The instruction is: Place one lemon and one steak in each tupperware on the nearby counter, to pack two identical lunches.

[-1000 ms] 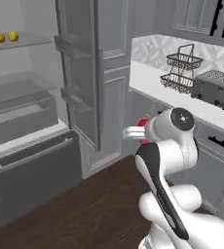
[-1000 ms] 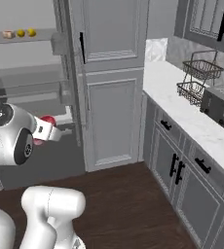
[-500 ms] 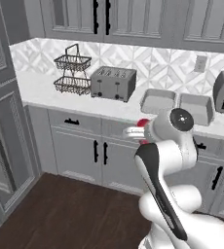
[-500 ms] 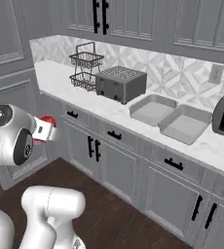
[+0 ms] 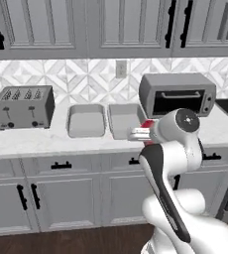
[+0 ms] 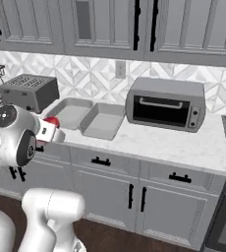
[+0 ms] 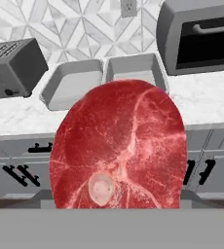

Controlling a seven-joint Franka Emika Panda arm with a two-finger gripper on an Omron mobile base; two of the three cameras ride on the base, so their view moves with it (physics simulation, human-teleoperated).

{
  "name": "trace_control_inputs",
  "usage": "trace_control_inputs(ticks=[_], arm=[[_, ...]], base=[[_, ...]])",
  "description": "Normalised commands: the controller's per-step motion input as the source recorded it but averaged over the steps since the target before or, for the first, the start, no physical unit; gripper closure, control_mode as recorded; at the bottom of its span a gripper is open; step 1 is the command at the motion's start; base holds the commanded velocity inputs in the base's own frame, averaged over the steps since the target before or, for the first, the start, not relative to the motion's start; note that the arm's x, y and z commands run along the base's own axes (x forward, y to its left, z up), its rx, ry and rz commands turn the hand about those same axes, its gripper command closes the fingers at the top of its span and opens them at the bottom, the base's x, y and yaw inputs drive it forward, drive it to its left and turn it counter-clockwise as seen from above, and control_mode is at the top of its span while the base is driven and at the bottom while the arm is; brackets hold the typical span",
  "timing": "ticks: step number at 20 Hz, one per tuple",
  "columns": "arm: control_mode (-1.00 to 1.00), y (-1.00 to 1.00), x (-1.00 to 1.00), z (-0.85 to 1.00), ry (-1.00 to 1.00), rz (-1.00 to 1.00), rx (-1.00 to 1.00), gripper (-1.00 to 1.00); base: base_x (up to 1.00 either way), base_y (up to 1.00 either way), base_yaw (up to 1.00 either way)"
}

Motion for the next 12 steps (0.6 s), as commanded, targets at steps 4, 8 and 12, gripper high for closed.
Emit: trace_control_inputs(ticks=[4,8,12], arm=[[1.00,0.00,0.00,0.00,0.00,0.00,0.00,1.00],[1.00,0.00,0.00,0.00,0.00,0.00,0.00,1.00],[-1.00,0.00,0.75,-0.65,0.20,-0.09,-0.02,1.00]], base=[[1.00,0.12,-0.21],[1.00,0.01,-0.17],[0.25,0.00,-0.04]])
